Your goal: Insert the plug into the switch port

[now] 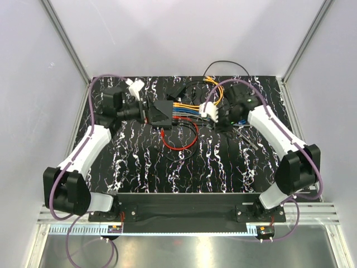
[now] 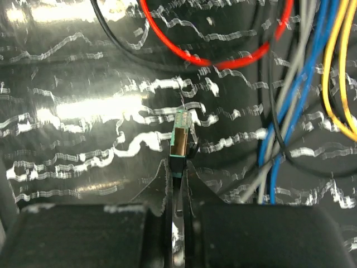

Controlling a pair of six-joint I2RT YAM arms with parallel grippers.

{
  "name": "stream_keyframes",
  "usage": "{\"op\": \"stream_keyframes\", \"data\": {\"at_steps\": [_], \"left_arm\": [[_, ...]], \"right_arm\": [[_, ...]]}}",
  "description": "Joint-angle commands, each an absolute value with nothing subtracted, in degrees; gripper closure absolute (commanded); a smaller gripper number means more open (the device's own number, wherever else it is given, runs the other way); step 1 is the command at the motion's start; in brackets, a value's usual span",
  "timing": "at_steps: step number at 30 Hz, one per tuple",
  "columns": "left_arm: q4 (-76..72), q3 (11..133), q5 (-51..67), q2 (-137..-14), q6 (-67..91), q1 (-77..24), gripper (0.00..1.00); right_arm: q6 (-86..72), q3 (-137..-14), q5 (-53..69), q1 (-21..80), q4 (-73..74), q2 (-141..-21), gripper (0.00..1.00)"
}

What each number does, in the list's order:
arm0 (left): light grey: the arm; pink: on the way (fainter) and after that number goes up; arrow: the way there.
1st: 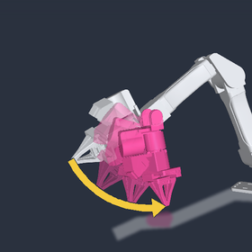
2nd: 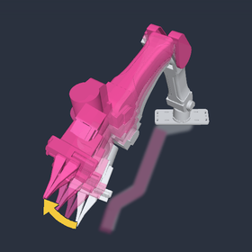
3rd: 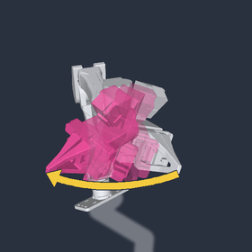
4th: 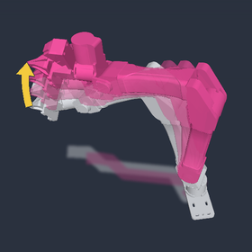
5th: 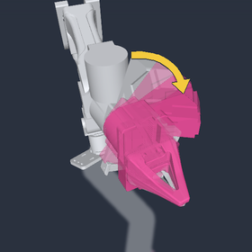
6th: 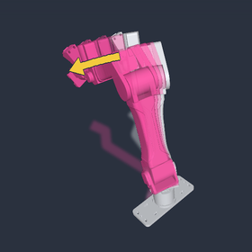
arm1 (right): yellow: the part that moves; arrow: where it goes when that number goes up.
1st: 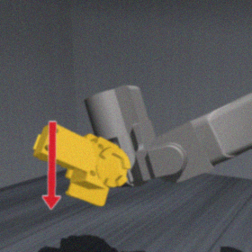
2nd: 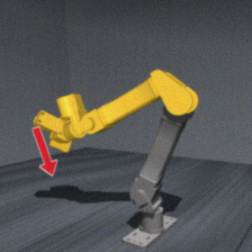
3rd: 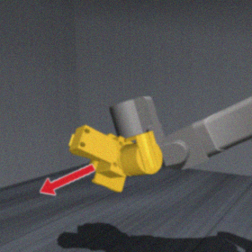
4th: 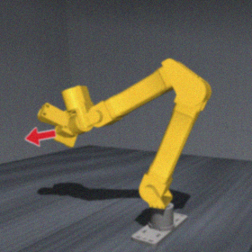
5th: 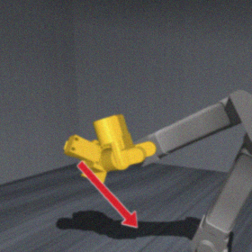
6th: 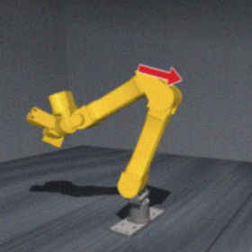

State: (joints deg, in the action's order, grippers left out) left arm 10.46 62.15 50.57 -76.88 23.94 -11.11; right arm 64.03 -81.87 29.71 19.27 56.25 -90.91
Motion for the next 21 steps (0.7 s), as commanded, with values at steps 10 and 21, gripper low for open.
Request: {"op": "stream_keyframes", "data": {"at_steps": [10,21], "left_arm": [[-1.0,53.3,47.6,-82.9,57.2,-17.6,0.07],[-15.4,50.3,53.2,-86.0,57.9,-21.3,0.64]], "right_arm": [[49.7,-70.3,13.3,34.7,31.6,-84.3,1.0],[47.0,-74.9,19.7,36.4,39.1,-87.1,1.0]]}}
